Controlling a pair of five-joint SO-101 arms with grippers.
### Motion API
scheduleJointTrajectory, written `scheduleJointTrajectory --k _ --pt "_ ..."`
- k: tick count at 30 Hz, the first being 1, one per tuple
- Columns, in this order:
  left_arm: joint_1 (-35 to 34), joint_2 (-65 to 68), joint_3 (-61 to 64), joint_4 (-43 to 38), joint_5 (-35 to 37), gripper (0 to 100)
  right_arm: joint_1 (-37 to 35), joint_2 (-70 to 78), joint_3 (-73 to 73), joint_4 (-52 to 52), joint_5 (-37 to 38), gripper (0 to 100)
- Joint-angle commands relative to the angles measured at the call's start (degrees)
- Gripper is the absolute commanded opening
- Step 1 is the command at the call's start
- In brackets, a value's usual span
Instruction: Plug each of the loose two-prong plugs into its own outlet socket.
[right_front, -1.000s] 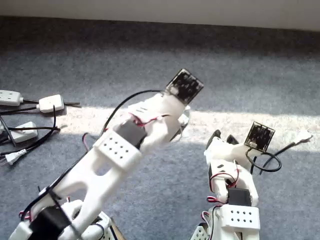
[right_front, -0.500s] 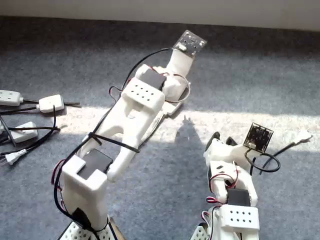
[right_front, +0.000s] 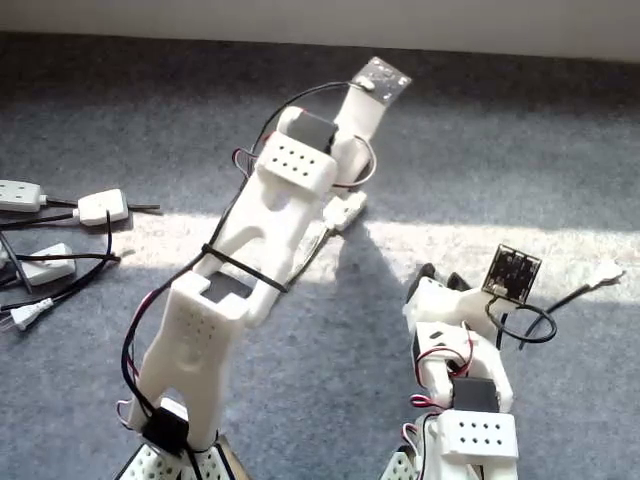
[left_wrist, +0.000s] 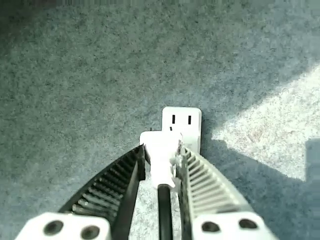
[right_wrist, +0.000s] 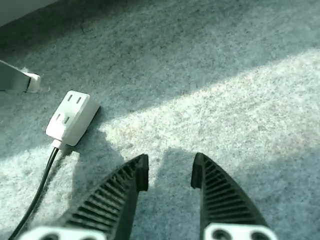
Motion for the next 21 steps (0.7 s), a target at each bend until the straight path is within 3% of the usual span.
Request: scheduleJointTrajectory --k 1,10,21 --pt "-1.4 3.3 -9.3 3.3 -3.2 1 -0.3 -0.1 -0.3 -1.4 -0.1 15.2" --pt "0.8 9.5 -16.0 4.6 -5.1 1 -0.3 -0.1 -0.3 -1.3 -0.1 15.2" --pt "3.8 9.6 -15.8 5.1 -5.1 1 -0.3 -0.2 -0.3 -1.3 -0.1 15.2"
